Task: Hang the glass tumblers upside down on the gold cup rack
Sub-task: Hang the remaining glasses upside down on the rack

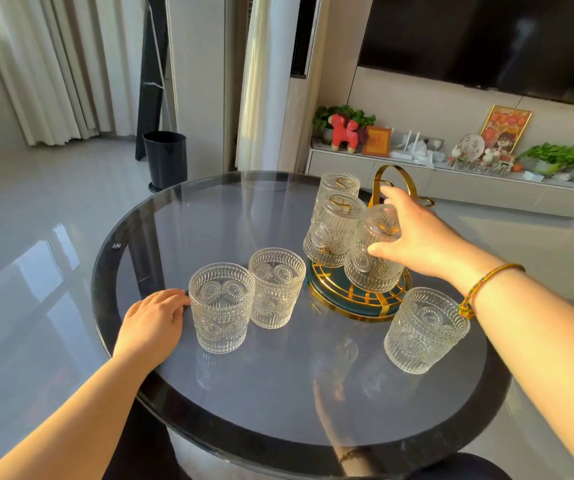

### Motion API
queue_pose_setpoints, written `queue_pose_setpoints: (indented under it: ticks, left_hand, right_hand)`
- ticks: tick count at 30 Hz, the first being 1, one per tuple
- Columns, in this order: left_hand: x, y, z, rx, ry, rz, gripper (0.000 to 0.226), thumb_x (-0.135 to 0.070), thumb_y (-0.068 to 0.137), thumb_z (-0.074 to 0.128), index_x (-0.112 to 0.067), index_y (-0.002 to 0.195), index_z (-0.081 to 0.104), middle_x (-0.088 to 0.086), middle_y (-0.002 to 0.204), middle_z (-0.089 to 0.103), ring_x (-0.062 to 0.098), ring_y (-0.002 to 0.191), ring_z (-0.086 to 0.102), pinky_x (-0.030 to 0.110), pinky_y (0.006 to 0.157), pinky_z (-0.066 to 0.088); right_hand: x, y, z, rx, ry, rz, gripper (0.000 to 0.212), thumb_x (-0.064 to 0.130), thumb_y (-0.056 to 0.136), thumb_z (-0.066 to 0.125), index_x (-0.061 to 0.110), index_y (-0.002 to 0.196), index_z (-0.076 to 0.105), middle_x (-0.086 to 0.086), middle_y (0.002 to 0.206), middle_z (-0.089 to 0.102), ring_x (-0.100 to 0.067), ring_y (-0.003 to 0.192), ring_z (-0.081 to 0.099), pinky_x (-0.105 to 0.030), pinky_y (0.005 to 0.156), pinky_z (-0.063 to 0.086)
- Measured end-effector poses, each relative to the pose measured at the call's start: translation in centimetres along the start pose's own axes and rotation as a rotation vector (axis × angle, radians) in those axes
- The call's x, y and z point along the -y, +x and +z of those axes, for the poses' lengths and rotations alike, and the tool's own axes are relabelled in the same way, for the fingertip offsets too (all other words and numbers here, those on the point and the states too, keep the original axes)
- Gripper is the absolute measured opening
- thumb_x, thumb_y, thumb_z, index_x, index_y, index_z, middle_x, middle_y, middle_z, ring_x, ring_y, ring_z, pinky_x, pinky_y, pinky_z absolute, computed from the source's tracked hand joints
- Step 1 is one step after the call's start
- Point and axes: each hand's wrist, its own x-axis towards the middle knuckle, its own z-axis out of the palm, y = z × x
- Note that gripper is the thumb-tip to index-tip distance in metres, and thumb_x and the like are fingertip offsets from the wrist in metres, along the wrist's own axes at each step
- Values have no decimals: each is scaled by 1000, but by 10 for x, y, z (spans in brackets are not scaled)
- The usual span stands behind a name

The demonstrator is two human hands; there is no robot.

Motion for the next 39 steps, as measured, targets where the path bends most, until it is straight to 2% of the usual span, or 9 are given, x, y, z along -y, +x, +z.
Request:
queue_pose_setpoints:
  ticks: [5,12,20,24,27,30,33,37,39]
  left_hand:
    - [0,-1,0,2,-15,-13,33,-19,93,34,-16,119,54,4,134,51,28,126,41,43,110,29]
    - [-1,-2,1,0,-17,-9,33,-20,92,36,-15,120,53,6,133,52,28,125,43,43,109,29]
    - [0,-2,2,-7,-24,-5,33,-21,92,37,-15,120,53,6,133,52,29,125,43,43,109,30]
    - [2,-2,2,-23,-41,7,32,-20,92,37,-15,119,54,6,132,53,29,124,44,44,109,31]
    - [5,-3,3,24,-13,54,35,-25,93,35,-18,124,48,3,139,46,25,130,37,42,113,24]
    - [15,-6,2,140,90,108,43,-34,93,30,-24,134,31,-2,150,27,18,140,18,36,116,7]
    - [21,-12,-2,155,147,108,45,-38,92,27,-28,136,25,-5,152,20,16,141,12,34,116,3]
    - [19,-17,-3,86,124,82,42,-37,92,28,-29,133,33,-5,150,26,16,140,17,36,116,6]
    - [20,-18,-3,41,88,62,39,-35,92,30,-28,129,40,-5,147,33,17,138,23,36,116,10]
  right_hand:
    - [-5,-1,11,15,37,37,85,24,71,69,19,138,17,-7,149,25,-27,135,25,-37,108,24]
    - [-9,-2,19,-51,47,31,81,27,74,65,24,138,15,-4,147,29,-27,132,29,-40,105,29]
    - [-9,-5,23,-138,49,48,82,31,72,67,21,137,19,-7,144,35,-28,130,32,-40,104,30]
    - [-3,-16,24,-251,-47,40,76,36,72,65,18,134,26,-8,141,38,-27,130,24,-34,104,20]
    - [15,-35,35,-388,-95,-78,68,34,72,65,13,129,36,-10,136,43,-31,131,22,-29,101,9]
    - [42,-56,58,-380,-14,-240,63,26,65,70,3,119,48,-18,122,54,-40,120,39,-30,100,14]
    - [66,-71,93,-323,182,-297,60,23,62,67,-2,113,51,-21,113,58,-34,108,50,-26,97,24]
    - [94,-94,152,-230,607,-132,66,20,64,73,9,121,42,-2,114,46,-15,110,42,-6,97,22]
    - [106,-101,179,-207,713,-42,71,23,65,73,16,124,35,5,118,40,-13,117,40,-8,99,22]
